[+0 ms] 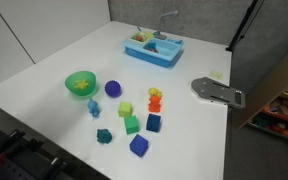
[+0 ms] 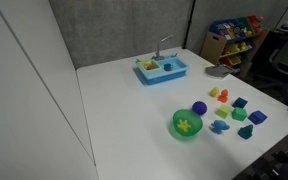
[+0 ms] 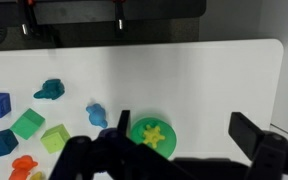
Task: Put the blue thing into the bowl
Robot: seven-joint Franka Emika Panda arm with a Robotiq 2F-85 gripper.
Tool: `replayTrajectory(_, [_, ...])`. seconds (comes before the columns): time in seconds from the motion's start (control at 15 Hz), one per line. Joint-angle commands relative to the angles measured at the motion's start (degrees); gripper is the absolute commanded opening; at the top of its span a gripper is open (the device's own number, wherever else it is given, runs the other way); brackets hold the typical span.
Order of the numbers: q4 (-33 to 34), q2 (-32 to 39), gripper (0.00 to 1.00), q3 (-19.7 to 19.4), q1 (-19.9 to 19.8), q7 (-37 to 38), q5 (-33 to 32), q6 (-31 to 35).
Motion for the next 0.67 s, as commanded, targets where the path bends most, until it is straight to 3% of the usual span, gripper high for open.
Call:
replayTrajectory(0.0, [5.87,5.64,1.0,1.14,-1.43,1.64,-0.7,-0.23])
replayTrajectory(0.6, [16.03,20.02,1.0,-0.24,-6.45,1.84,-6.47,1.77])
